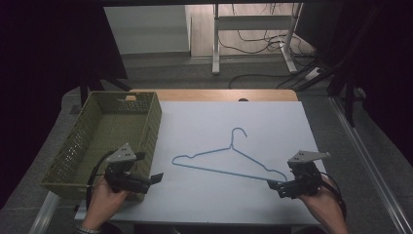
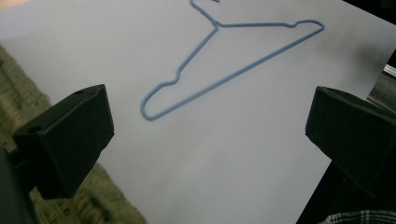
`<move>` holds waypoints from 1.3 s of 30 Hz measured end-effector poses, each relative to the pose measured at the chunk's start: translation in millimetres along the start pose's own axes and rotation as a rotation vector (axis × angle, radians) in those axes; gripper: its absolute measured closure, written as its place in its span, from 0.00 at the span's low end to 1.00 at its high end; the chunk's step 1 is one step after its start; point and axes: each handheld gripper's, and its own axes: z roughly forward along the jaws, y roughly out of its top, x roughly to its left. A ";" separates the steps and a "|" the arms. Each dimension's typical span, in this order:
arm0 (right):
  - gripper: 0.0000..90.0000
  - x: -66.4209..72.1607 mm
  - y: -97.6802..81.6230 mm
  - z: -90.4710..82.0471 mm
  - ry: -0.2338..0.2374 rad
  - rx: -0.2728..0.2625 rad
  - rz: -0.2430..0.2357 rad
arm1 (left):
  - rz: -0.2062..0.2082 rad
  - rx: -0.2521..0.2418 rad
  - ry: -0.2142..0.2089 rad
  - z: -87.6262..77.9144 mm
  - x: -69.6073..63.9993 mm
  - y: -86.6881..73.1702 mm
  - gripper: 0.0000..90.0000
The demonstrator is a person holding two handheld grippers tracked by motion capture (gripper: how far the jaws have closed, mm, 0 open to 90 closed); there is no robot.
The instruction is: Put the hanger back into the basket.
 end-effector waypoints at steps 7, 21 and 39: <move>0.00 -2.8 12.7 7.3 0.000 0.010 -0.011 | 0.035 0.012 -0.037 17.7 -8.7 12.7 0.02; 0.00 -10.0 32.2 20.0 -0.021 0.039 -0.025 | 0.083 0.049 -0.096 59.5 -31.6 37.5 0.01; 0.18 -28.6 70.2 75.6 0.002 0.147 -0.060 | 0.123 0.116 -0.113 122.8 -25.2 31.5 0.01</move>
